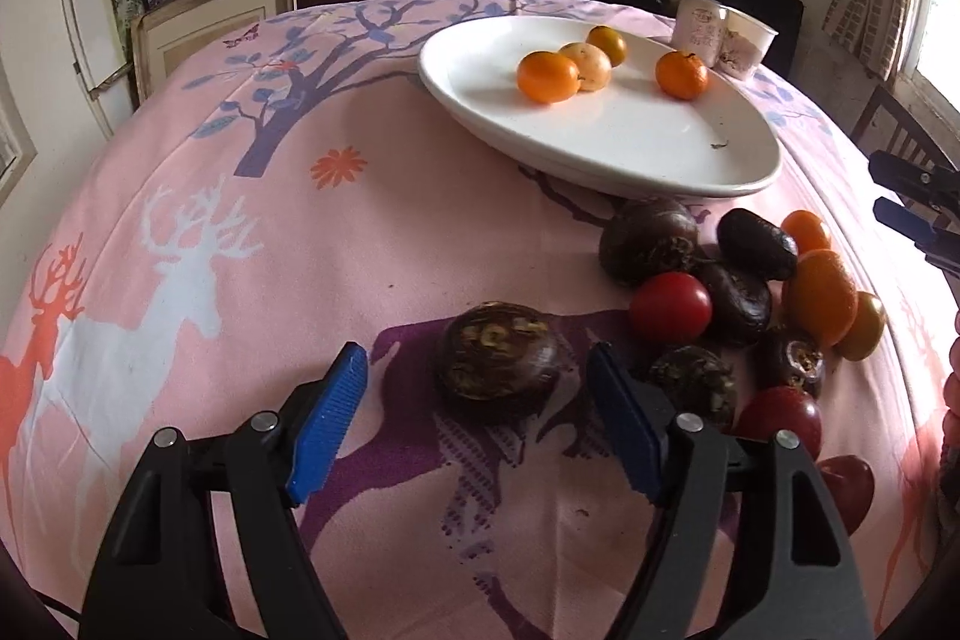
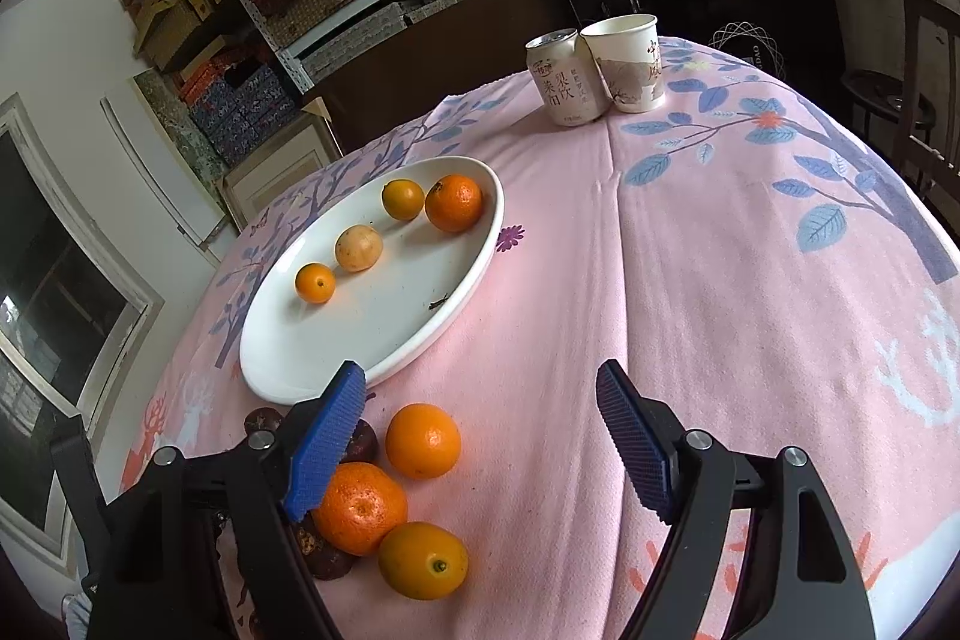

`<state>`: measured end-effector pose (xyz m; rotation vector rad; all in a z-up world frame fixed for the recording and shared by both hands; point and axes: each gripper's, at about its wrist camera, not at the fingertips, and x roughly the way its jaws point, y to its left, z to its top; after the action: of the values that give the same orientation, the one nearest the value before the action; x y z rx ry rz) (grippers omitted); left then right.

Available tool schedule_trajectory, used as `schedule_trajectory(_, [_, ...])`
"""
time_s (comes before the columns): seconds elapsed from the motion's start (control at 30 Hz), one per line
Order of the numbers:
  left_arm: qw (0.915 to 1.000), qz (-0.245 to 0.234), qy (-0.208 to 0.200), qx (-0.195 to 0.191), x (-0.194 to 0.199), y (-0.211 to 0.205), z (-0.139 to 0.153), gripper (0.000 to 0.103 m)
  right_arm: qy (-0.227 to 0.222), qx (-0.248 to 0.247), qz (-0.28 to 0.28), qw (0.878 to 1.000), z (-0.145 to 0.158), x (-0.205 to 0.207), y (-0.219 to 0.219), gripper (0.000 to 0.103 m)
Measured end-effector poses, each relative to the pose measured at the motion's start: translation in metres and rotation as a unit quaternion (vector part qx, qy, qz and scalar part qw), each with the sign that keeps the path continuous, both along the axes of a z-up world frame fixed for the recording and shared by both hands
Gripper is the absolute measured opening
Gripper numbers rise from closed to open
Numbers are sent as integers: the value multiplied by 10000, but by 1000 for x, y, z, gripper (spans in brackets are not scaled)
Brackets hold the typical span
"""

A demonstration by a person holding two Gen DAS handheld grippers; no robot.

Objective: Organize fruits
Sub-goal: 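Grasp a dark brown fruit with the left tool while the right grasps a yellow citrus, then place both held fruits on the white plate and open both tools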

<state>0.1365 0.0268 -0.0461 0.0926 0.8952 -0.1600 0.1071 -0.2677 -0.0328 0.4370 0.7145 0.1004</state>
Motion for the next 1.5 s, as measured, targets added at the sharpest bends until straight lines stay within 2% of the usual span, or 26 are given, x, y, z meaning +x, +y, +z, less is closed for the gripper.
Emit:
schedule_trajectory(0.17, [9999, 19, -48, 99, -1, 0, 1, 71, -5, -15, 16, 10000, 0, 0, 1, 80])
schedule_trajectory(0.33, [9990, -170, -84, 403, 1, -14, 0, 58, 70, -160, 169, 9997, -3, -1, 9, 80])
schedule_trajectory(0.4, [9990, -218, -86, 373, 1, -14, 0, 55, 122, -234, 295, 9992, -5, -8, 15, 80])
schedule_trajectory(0.53, [9991, -367, -62, 220, 0, -14, 1, 43, 188, -538, 693, 9960, -13, -35, 31, 80])
schedule_trajectory(0.67, [9990, -394, -72, 223, 0, -16, 1, 42, 242, -758, 899, 9928, -18, -46, 41, 80])
schedule_trajectory(0.73, [9991, -387, -44, 150, 1, -14, 0, 43, 295, -880, 975, 9909, -20, -46, 46, 76])
schedule_trajectory(0.9, [9992, -386, -40, 137, 1, -13, 0, 43, 551, -1131, 1286, 9837, -31, -43, 62, 42])
schedule_trajectory(1.33, [9992, -392, -19, 10, 1, -11, 1, 42, 486, -796, 1273, 9875, -32, -36, 55, 37])
schedule_trajectory(1.43, [9986, -480, -52, -229, -1, -9, 3, 40, 330, -775, 1255, 9885, -26, -39, 53, 37])
schedule_trajectory(1.5, [9983, -481, -235, -221, -6, -9, 8, 40, 178, -750, 1155, 9903, -21, -44, 48, 37])
